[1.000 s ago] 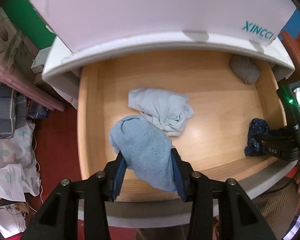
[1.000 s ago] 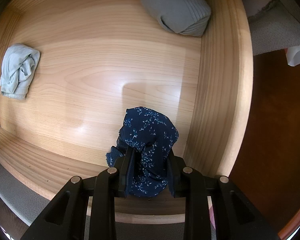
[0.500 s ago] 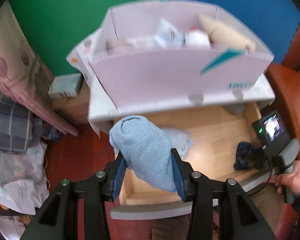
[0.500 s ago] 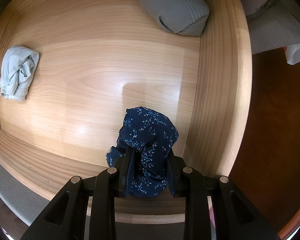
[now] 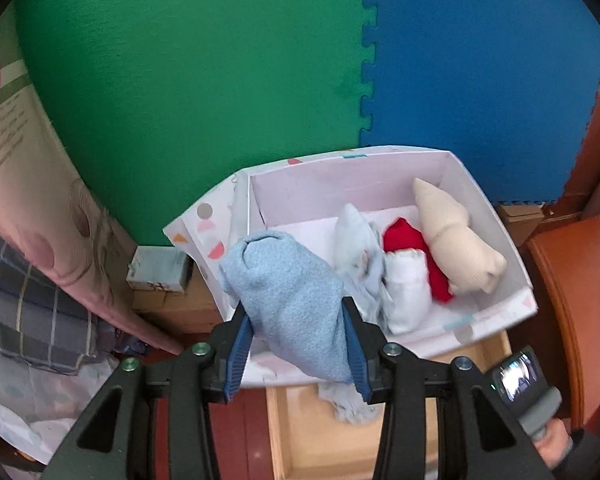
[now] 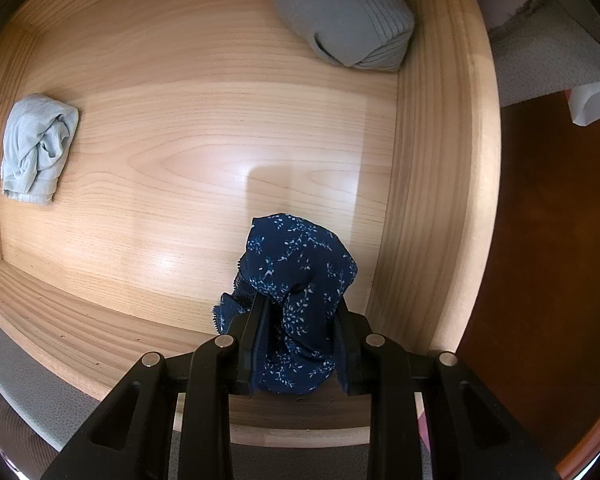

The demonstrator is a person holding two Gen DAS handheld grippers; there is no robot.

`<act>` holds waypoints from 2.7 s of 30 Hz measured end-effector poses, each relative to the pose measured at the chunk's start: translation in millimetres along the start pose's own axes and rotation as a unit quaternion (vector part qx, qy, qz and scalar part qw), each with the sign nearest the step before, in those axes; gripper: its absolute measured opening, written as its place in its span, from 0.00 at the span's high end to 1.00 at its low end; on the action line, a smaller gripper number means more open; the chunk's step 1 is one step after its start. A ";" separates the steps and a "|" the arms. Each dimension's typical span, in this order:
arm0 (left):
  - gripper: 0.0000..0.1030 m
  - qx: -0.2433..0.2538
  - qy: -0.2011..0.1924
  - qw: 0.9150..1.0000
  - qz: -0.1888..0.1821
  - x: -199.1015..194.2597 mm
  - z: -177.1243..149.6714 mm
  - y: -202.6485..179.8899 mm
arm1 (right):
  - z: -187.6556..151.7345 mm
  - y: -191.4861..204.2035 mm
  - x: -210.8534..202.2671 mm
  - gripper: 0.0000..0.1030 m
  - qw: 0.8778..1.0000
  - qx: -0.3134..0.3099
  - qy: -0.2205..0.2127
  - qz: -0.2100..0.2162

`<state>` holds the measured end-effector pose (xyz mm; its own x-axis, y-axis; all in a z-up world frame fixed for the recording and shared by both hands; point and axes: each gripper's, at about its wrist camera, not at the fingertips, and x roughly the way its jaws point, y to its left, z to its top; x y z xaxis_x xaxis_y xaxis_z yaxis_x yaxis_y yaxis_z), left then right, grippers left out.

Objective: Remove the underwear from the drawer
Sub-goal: 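Carry the pale blue sock into the white box and open the left tool, then withdraw the left tool from the box back over the drawer, then lower the left tool onto the pale grey crumpled garment and grasp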

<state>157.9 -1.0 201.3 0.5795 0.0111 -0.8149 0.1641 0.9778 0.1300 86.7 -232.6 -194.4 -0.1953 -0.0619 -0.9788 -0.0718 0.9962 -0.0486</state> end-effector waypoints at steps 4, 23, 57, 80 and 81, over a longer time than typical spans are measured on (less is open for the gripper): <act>0.58 -0.002 0.020 1.000 0.002 33.9 15.6 -1.7 | 0.3 -2.6 -1.8 0.76 1.000 0.005 -0.002 0.004; 0.53 -0.011 0.072 0.997 0.015 127.2 21.9 -8.2 | -1.0 -3.0 -2.7 0.76 1.000 0.008 -0.003 0.006; 0.41 0.014 0.020 0.998 -0.050 17.2 -56.5 -15.1 | 1.3 4.4 -2.8 0.76 1.000 0.005 0.000 0.002; 0.41 -0.004 0.164 0.985 -0.061 163.2 -190.1 -84.6 | 2.3 7.4 -2.0 0.76 1.000 0.004 -0.001 0.005; 0.41 -0.007 0.165 0.984 -0.059 167.1 -189.2 -85.1 | 2.2 7.1 -2.2 0.76 1.000 0.004 -0.001 0.006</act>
<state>89.7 -42.8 -52.8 0.2651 -0.0370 -0.9635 0.2029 0.9790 0.0183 88.8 -225.3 -193.0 -0.1939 -0.0500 -0.9797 -0.0612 0.9974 -0.0388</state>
